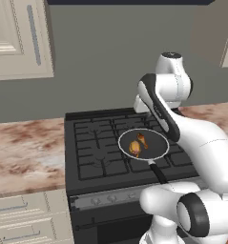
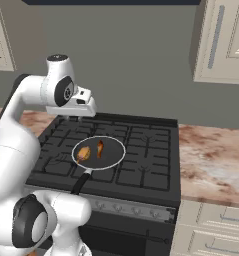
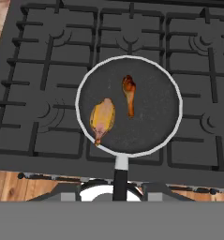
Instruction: Take the chicken drumsticks from the pan and place one on each plate on the dining counter.
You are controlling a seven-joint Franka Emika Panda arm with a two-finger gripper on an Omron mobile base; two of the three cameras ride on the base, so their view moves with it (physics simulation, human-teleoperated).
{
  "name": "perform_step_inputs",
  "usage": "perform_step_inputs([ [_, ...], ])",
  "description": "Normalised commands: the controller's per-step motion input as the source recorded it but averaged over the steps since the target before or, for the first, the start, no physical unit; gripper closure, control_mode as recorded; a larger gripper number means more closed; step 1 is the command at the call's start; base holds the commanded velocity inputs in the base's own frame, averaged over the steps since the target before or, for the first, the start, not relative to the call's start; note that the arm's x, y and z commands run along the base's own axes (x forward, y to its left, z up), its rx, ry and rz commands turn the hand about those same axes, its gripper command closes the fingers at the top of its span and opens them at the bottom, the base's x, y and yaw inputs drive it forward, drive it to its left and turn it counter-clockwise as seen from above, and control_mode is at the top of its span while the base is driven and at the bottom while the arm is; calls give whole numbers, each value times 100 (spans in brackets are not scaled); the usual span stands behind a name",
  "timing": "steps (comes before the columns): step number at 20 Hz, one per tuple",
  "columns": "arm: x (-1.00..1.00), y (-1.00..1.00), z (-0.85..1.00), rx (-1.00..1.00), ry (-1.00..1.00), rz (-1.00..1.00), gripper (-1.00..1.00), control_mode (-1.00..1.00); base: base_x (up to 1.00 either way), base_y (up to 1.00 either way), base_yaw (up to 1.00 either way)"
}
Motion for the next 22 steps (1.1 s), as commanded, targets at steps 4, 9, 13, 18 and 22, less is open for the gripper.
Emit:
perform_step_inputs([
  [4, -2, -7, -12, 1, 0, 0, -100, -100, 0, 0, 0],
  [9, 6, -5, -59, 6, 10, -8, -100, -100, 0, 0, 0],
  [13, 30, 0, -75, 5, 4, -15, -100, -100, 0, 0, 0],
  [18, 61, 6, -68, 2, 2, -23, -100, -100, 0, 0, 0],
  [22, 68, 6, -60, 0, 0, -26, -100, -100, 0, 0, 0],
])
